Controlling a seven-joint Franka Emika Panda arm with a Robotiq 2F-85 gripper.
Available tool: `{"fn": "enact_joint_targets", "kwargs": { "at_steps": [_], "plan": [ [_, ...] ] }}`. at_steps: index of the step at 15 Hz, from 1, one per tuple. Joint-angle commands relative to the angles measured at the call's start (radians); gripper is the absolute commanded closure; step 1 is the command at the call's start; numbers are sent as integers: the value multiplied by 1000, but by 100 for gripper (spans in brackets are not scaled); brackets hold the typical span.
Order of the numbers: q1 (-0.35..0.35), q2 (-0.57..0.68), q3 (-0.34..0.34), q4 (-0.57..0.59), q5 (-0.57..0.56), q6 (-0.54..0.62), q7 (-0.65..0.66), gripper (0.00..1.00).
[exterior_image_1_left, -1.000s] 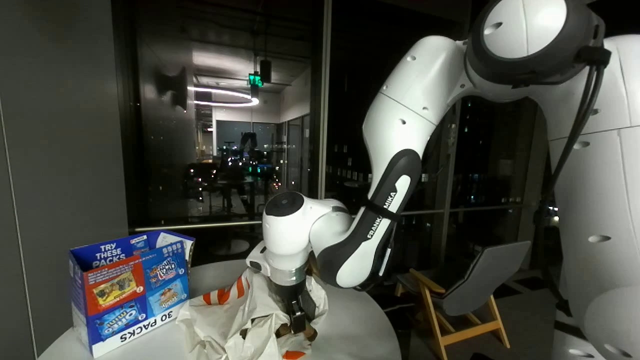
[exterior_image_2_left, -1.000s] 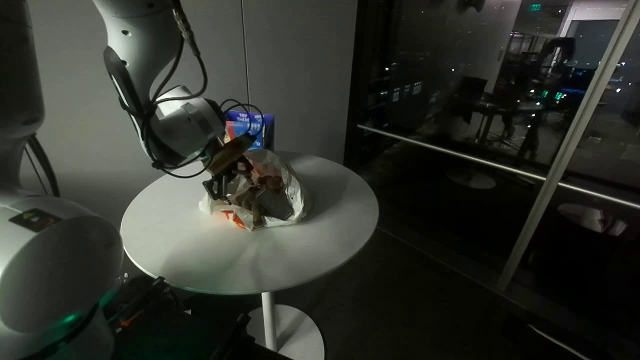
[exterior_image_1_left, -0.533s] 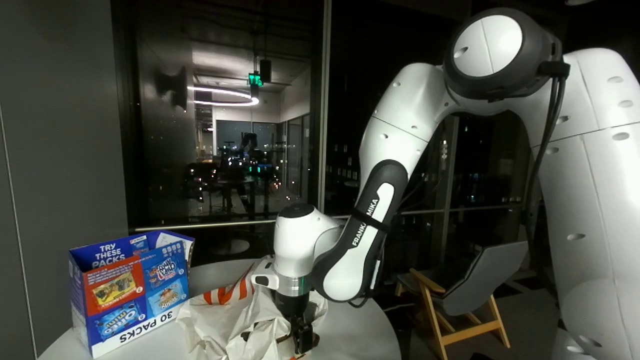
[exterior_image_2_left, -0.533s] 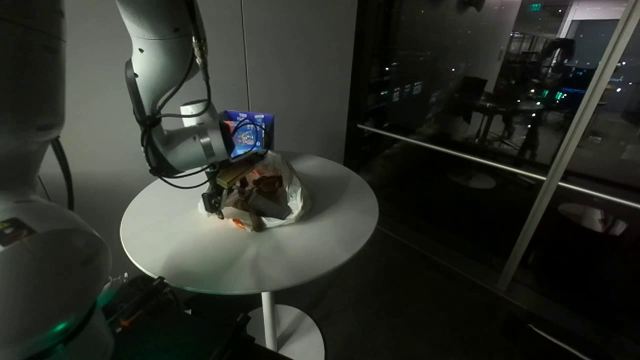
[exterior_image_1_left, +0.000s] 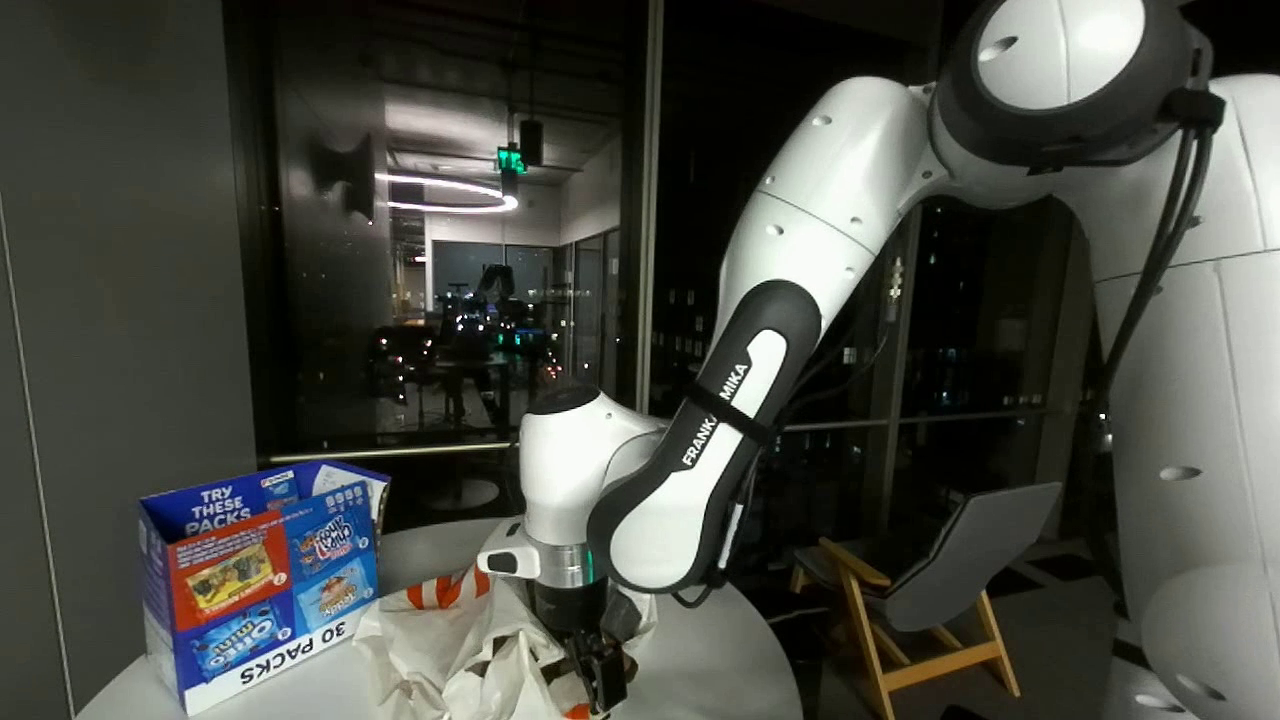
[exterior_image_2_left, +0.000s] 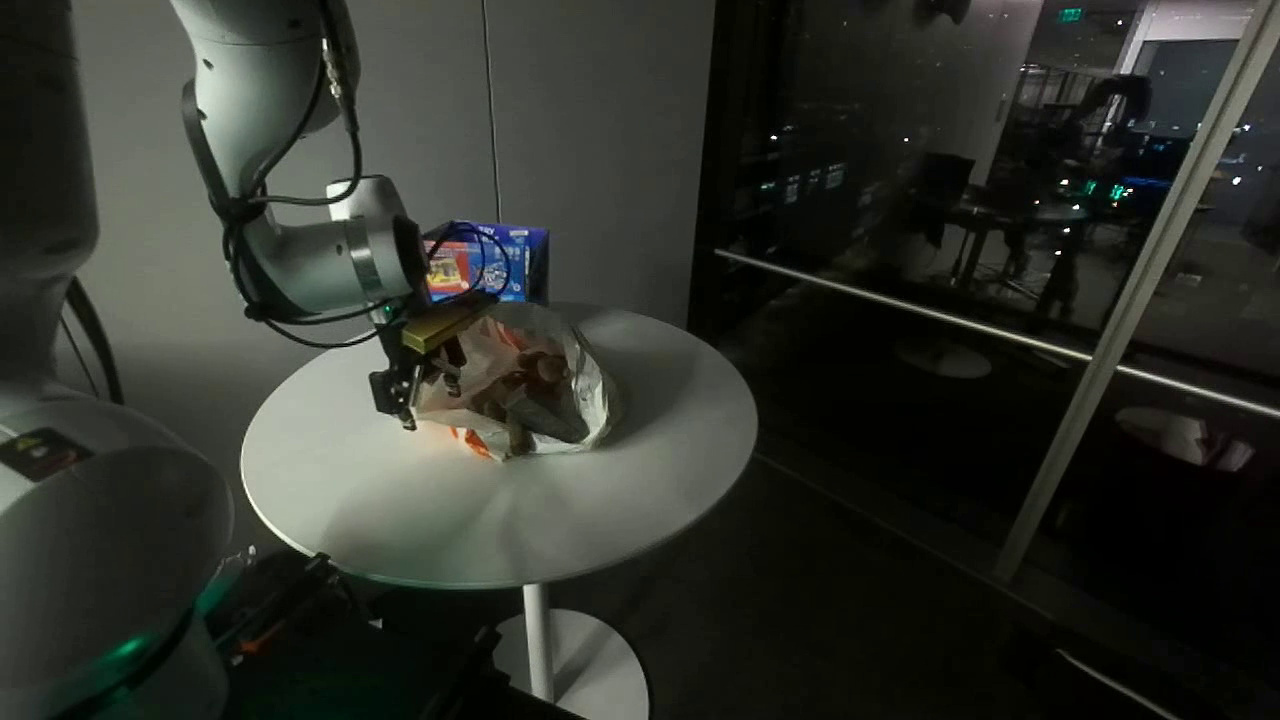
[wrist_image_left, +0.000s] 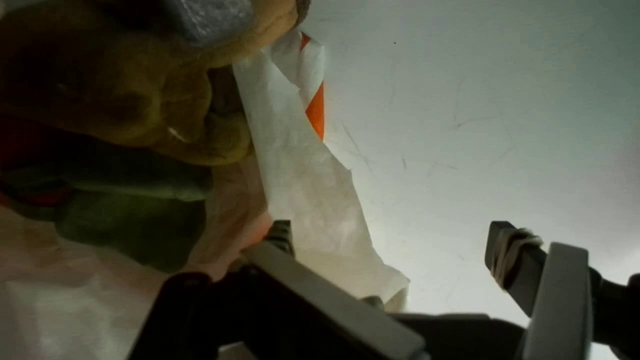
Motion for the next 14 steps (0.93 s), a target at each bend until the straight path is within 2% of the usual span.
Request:
{"fn": "enact_joint_targets", "kwargs": {
  "at_steps": [1, 5, 9, 14],
  "plan": [
    [39, -29, -60, -7, 17, -31, -19, 0],
    [35, 10, -99, 12, 28, -8, -41, 0],
    [28, 38, -115, 19, 23, 71, -88, 0],
    [5, 85, -80, 30, 124, 146, -213, 0]
  ]
}}
